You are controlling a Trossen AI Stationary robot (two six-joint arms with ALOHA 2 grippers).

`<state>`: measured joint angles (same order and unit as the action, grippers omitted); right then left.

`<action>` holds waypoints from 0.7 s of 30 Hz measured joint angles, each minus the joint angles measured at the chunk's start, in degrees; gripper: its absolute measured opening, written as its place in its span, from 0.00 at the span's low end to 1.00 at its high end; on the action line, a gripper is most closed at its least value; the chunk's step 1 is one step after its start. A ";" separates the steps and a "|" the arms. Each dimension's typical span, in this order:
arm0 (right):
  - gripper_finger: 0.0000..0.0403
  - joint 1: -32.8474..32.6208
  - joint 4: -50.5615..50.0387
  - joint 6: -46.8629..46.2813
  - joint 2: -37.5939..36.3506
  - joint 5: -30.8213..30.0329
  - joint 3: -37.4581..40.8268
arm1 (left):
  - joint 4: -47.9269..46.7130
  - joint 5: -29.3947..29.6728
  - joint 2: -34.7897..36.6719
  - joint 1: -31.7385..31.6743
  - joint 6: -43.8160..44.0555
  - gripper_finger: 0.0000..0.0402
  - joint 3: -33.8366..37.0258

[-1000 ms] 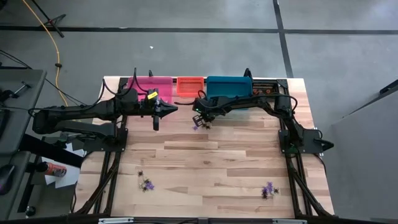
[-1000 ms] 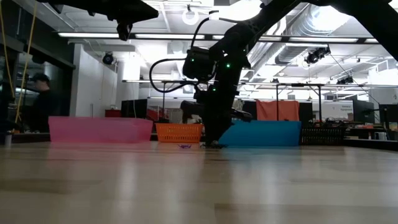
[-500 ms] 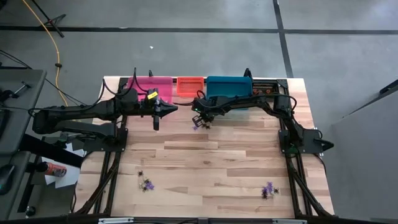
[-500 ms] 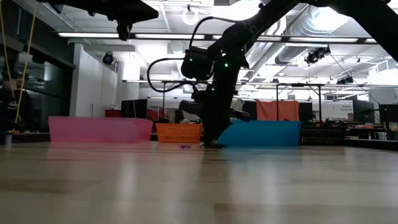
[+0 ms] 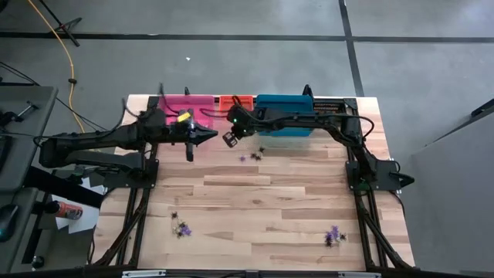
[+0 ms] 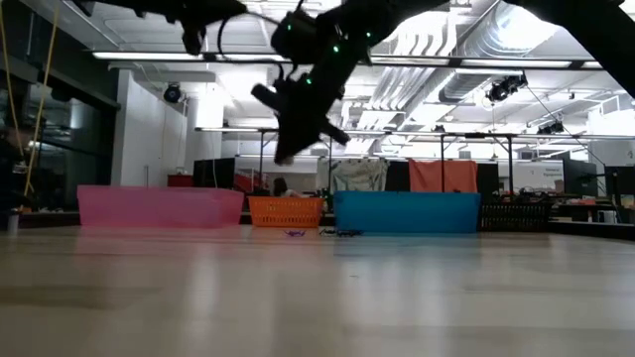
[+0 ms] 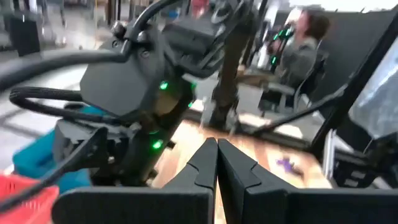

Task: Sort Halloween decoration
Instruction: Put the white skull toy into the pink bin

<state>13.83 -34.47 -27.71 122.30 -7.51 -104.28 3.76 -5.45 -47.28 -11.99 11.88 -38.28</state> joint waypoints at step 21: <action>0.04 3.82 25.70 0.68 2.72 7.57 -5.69 | -0.15 7.82 20.88 0.00 1.26 0.00 -0.03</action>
<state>17.64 -8.77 -27.02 125.02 0.06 -109.97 3.61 2.37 -26.40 -11.99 13.14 -38.30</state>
